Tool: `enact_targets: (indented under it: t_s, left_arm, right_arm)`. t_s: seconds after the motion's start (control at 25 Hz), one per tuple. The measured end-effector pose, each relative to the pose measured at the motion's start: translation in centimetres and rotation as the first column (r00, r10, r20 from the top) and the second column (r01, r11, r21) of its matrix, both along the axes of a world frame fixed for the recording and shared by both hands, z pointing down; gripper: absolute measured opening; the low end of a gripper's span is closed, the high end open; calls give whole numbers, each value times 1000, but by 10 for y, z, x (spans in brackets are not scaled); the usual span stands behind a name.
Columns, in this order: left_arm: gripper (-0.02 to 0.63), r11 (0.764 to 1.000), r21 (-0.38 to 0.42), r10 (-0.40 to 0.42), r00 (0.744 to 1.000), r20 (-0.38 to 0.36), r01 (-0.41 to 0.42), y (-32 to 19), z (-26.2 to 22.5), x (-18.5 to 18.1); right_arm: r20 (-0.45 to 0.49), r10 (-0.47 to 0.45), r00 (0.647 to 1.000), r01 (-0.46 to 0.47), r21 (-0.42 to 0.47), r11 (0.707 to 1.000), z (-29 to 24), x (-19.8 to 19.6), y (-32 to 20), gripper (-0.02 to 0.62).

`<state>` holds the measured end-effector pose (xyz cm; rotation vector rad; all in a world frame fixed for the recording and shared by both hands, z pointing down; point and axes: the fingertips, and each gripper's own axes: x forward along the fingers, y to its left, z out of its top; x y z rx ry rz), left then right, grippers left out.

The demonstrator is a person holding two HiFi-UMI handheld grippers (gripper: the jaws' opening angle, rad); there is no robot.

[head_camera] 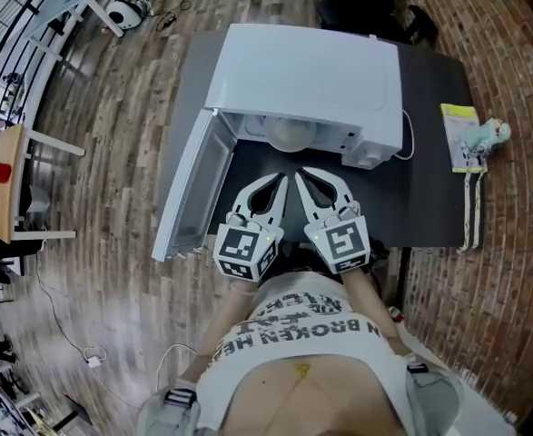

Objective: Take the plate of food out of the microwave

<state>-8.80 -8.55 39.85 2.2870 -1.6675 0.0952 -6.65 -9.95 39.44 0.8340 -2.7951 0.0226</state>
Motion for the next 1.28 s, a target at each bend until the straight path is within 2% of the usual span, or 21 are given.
enact_targets:
  t_s: [0.4,0.8,1.04,1.28]
  left_arm:
    - [7,990,15,142,990,-2,-142,-40,-3,-36]
    - [7,964,19,267,963,-42,-267,-60,7,-57]
    - [7,959,0,282,958,-41,-283,-69,16,-53]
    - [7,973,-6,229,973,-20,-229,-82,14,-50]
  right_arm:
    - [-10,151,988,-151,6,988,1,-31,-35,8]
    - [-57,282,958,-282,-2,959,16,-53,-55,8]
    - [-74,296,952,-296,3,955,21,-46,-64,8]
    - [-80,236,968,-237,-3,972,18,-40,-79,8]
